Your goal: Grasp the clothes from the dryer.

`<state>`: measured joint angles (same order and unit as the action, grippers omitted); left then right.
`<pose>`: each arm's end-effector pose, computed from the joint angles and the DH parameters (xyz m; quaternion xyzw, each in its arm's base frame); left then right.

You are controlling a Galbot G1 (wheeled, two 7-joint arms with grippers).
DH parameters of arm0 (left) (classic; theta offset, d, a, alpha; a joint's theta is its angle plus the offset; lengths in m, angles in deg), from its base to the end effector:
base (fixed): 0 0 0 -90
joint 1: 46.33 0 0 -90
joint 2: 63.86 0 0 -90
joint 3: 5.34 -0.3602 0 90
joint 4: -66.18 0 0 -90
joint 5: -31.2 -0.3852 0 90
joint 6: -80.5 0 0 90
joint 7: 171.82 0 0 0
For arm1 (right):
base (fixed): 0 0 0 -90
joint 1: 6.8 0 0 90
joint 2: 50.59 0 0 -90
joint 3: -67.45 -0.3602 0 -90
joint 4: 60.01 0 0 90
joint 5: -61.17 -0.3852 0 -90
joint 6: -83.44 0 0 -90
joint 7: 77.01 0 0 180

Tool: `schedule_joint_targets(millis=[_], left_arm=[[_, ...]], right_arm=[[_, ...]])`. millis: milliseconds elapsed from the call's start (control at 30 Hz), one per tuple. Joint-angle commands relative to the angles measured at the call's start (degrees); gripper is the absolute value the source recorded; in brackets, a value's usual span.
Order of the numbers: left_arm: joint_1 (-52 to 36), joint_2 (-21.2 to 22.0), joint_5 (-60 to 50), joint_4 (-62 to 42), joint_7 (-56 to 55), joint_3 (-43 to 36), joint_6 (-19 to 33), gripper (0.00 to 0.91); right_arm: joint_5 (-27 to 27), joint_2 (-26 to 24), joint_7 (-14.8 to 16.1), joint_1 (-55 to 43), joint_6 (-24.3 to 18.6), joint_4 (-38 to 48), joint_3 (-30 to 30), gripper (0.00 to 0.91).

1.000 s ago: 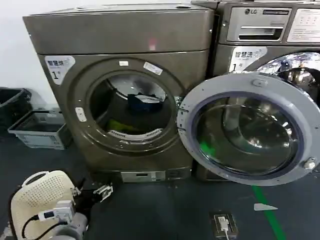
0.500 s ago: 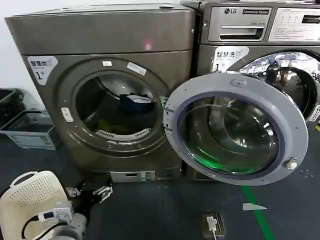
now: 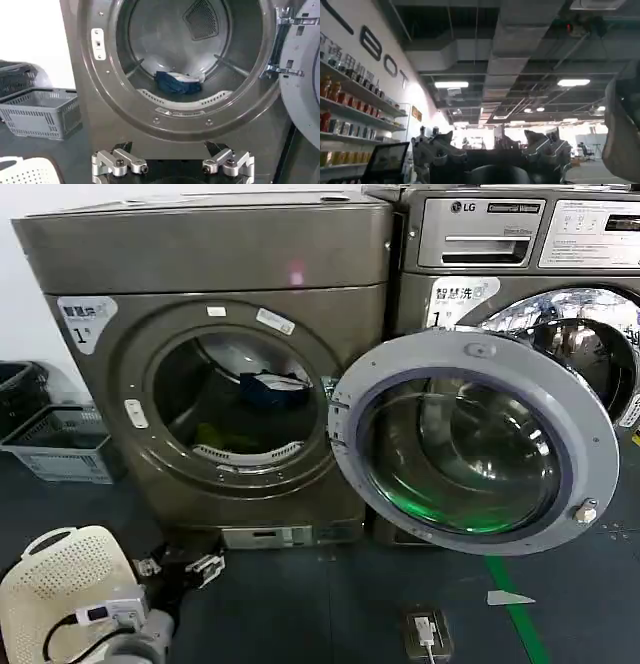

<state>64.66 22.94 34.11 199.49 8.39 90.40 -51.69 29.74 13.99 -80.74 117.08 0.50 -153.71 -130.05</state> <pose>0.2266 0.0333 -0.1879 0.0284 -0.9848 -0.0152 0.1707 -0.1771 -0.4751 -0.0564 0.7041 0.6717 -0.1519 0.1733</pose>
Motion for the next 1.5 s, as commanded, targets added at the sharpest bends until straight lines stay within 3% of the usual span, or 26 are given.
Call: schedule_joint_targets(millis=[33, 1500], left_arm=[[0.1, -0.1, -0.1, 0.0, 0.0, 0.0, -2.8, 0.907], [0.5, -0.2, -1.3, 0.1, 0.9, -0.2, -2.8, 0.907]], right_arm=[[-0.5, 0.0, -0.3, 0.0, -0.4, 0.0, -0.1, 0.907], [-0.8, 1.2, -0.4, 0.1, -1.3, 0.0, -0.1, 0.907]])
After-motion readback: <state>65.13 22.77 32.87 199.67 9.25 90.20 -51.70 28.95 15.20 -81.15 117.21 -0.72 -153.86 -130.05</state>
